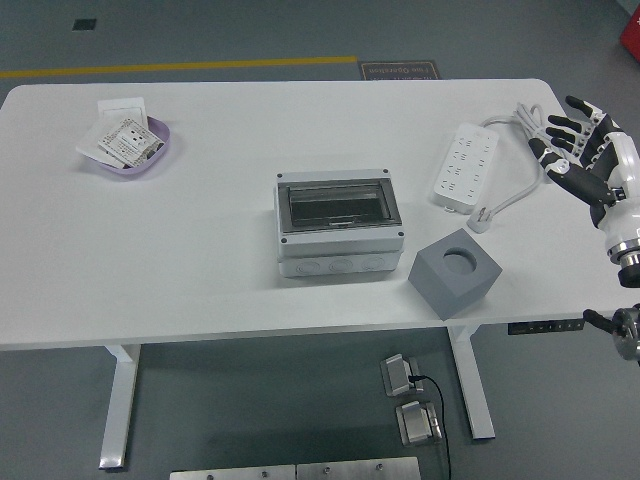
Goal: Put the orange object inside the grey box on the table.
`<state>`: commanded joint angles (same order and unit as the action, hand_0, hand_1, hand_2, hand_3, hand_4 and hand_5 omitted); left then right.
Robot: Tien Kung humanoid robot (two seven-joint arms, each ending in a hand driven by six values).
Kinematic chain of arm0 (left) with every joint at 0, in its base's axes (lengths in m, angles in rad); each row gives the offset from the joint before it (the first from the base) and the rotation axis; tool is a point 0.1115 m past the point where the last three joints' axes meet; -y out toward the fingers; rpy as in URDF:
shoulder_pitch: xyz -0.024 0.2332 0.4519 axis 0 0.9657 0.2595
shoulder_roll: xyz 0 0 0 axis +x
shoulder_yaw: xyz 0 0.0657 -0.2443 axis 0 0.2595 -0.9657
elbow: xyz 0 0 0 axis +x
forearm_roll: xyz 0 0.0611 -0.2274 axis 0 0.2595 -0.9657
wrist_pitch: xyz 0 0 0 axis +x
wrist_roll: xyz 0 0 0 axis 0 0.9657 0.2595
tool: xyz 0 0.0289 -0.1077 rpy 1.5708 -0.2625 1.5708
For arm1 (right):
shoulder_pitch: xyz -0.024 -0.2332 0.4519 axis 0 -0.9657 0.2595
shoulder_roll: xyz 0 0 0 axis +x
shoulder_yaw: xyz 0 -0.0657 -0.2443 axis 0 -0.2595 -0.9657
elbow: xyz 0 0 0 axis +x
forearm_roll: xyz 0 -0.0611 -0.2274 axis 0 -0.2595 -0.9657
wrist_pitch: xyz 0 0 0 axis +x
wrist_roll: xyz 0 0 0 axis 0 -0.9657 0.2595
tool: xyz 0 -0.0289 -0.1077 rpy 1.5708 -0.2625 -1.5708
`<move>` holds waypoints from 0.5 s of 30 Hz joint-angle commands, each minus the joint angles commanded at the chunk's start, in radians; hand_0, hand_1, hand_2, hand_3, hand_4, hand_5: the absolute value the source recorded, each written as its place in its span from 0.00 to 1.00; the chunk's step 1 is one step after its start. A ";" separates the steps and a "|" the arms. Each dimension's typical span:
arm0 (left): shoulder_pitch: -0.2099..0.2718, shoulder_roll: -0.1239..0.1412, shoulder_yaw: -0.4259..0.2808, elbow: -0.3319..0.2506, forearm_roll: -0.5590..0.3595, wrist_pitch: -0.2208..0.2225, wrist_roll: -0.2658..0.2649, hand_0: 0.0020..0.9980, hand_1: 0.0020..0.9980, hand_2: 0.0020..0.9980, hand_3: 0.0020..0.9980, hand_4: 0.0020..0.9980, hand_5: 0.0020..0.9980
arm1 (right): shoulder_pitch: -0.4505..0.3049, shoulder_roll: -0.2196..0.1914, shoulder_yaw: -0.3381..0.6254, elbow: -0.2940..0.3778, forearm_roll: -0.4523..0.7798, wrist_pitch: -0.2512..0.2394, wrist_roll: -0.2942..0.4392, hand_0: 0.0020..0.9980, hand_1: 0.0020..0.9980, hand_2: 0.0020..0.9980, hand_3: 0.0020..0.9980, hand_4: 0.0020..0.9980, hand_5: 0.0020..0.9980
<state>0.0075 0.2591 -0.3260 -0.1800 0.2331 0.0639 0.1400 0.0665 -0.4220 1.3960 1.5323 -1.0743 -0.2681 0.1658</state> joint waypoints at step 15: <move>-0.008 0.001 -0.022 0.000 0.020 -0.001 0.002 0.61 0.64 0.59 0.57 0.61 0.15 | -0.007 -0.005 0.009 0.004 -0.036 -0.013 -0.017 0.81 0.75 0.72 0.79 0.83 0.19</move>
<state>-0.0007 0.2604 -0.3475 -0.1800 0.2533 0.0626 0.1424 0.0595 -0.4273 1.4048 1.5360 -1.1099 -0.2806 0.1485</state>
